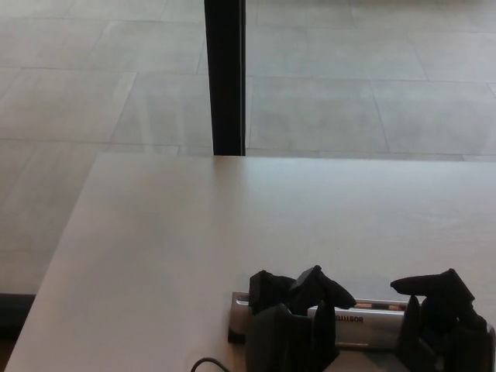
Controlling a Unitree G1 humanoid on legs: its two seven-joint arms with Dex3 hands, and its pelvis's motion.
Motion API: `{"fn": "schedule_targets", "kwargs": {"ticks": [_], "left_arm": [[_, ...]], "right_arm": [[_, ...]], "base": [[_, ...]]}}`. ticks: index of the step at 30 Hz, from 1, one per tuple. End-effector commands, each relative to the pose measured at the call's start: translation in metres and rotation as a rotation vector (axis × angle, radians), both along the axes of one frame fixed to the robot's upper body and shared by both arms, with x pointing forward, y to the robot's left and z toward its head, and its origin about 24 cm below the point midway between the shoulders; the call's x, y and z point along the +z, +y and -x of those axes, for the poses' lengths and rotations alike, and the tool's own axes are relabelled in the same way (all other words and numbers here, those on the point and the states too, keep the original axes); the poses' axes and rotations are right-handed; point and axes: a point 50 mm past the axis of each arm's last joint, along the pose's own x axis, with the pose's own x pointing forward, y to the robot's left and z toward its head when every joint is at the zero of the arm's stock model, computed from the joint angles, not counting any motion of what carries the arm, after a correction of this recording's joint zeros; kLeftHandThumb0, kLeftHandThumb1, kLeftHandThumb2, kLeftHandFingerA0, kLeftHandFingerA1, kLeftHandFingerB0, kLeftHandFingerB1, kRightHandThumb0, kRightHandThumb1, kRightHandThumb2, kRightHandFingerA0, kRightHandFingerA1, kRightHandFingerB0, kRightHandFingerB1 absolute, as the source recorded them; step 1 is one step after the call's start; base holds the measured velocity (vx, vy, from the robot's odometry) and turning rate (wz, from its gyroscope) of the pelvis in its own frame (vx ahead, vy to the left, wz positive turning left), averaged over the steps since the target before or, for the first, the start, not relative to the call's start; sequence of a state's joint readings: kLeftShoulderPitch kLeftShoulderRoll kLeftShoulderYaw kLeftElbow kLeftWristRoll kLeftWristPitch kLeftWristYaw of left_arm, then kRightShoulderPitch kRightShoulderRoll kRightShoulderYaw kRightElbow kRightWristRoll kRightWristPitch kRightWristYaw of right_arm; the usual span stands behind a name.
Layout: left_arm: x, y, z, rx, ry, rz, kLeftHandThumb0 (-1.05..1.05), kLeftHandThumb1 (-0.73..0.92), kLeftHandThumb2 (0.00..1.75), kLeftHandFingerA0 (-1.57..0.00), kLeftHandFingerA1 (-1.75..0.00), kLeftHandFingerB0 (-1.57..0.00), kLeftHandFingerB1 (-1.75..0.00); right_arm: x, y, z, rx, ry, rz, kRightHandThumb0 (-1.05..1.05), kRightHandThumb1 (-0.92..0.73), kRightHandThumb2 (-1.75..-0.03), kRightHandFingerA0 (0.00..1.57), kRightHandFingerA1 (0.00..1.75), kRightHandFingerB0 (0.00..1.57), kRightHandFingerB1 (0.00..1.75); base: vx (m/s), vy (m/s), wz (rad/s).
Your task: A hole pucnch is kept on the middle on the desk infront of the robot and the robot uses both its hands as fists to press on it and use it
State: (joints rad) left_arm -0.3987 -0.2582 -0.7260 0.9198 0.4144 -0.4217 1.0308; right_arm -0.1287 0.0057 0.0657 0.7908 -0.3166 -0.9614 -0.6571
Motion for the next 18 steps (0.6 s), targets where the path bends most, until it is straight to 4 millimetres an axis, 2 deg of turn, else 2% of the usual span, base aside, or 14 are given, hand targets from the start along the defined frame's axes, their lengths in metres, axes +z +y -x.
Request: {"fn": "schedule_targets", "kwargs": {"ticks": [1,2,5,7,8,9,11,12,13,14,15,16,17,18], "left_arm": [[0.007,-0.024,0.017,0.012,0.009,0.156,-0.20,0.81,0.85,-1.09,-1.75,-0.65,-1.30],[0.009,-0.023,0.016,0.014,0.014,0.171,-0.23,0.82,0.86,-0.87,-1.75,-0.60,-1.46],[0.021,-0.017,0.003,-0.022,0.038,0.250,-0.24,0.82,0.96,-0.90,-1.75,-0.59,-1.66],[0.029,-0.013,-0.003,-0.065,0.067,0.303,-0.25,0.82,0.97,-0.89,-1.75,-0.59,-1.67],[0.033,-0.012,-0.006,-0.082,0.087,0.332,-0.26,0.83,0.96,-0.88,-1.75,-0.58,-1.72],[0.043,-0.007,-0.014,-0.108,0.110,0.373,-0.27,0.85,0.93,-0.86,-1.75,-0.57,-1.72],[0.046,-0.006,-0.016,-0.122,0.119,0.386,-0.27,0.85,0.93,-0.86,-1.75,-0.57,-1.72],[0.052,-0.003,-0.021,-0.145,0.138,0.408,-0.28,0.85,0.93,-0.86,-1.75,-0.55,-1.73],[0.066,0.002,-0.028,-0.183,0.140,0.402,-0.27,0.83,0.94,-0.88,-1.75,-0.55,-1.74],[0.066,0.002,-0.028,-0.185,0.143,0.401,-0.27,0.83,0.94,-0.88,-1.75,-0.55,-1.74],[0.080,0.007,-0.035,-0.230,0.135,0.411,-0.25,0.80,0.97,-0.90,-1.75,-0.57,-1.74],[0.081,0.008,-0.035,-0.236,0.136,0.413,-0.25,0.80,0.97,-0.90,-1.75,-0.57,-1.74],[0.095,0.013,-0.041,-0.271,0.135,0.428,-0.26,0.79,0.99,-0.92,-1.75,-0.58,-1.73],[0.100,0.016,-0.043,-0.277,0.138,0.437,-0.27,0.77,1.00,-0.91,-1.75,-0.59,-1.72]], "right_arm": [[-0.026,-0.011,0.015,-0.049,0.176,0.106,-0.37,-0.67,-0.98,1.21,1.75,0.75,1.33],[-0.024,-0.011,0.013,-0.022,0.169,0.094,-0.38,-0.72,-0.91,0.99,1.75,0.72,1.53],[-0.009,-0.012,-0.003,0.157,0.263,-0.001,-0.37,-0.73,-0.97,1.05,1.75,0.67,1.71],[0.003,-0.015,-0.012,0.222,0.287,-0.003,-0.33,-0.68,-1.01,1.07,1.75,0.69,1.71],[0.010,-0.018,-0.015,0.249,0.291,-0.018,-0.29,-0.69,-0.98,1.04,1.75,0.66,1.67],[0.026,-0.023,-0.022,0.275,0.296,-0.028,-0.31,-0.71,-0.94,1.00,1.75,0.64,1.62],[0.032,-0.025,-0.024,0.283,0.302,-0.032,-0.31,-0.71,-0.94,1.00,1.75,0.64,1.62],[0.043,-0.028,-0.027,0.296,0.306,-0.038,-0.32,-0.73,-0.93,0.99,1.75,0.63,1.61],[0.065,-0.034,-0.032,0.319,0.275,-0.066,-0.29,-0.73,-0.94,1.01,1.75,0.63,1.59],[0.065,-0.034,-0.031,0.318,0.279,-0.069,-0.29,-0.73,-0.94,1.01,1.75,0.63,1.59],[0.084,-0.039,-0.033,0.331,0.267,-0.109,-0.27,-0.73,-0.96,0.99,1.75,0.70,1.47],[0.086,-0.039,-0.033,0.334,0.269,-0.113,-0.27,-0.73,-0.96,0.99,1.75,0.70,1.47],[0.105,-0.045,-0.034,0.372,0.235,-0.162,-0.25,-0.75,-0.94,1.01,1.75,0.57,1.56],[0.110,-0.047,-0.033,0.377,0.230,-0.180,-0.24,-0.74,-0.96,1.00,1.75,0.62,1.52]], "base": [[0.00,0.000,0.00],[0.00,0.000,0.00],[0.00,0.000,0.00],[0.00,0.000,0.00],[0.00,0.000,0.00],[0.00,0.000,0.00],[0.00,0.000,0.00],[0.00,0.000,0.00],[0.00,0.000,0.00],[0.00,0.000,0.00],[0.00,0.000,0.00],[0.00,0.000,0.00],[0.00,0.000,0.00],[0.00,0.000,0.00]]}}
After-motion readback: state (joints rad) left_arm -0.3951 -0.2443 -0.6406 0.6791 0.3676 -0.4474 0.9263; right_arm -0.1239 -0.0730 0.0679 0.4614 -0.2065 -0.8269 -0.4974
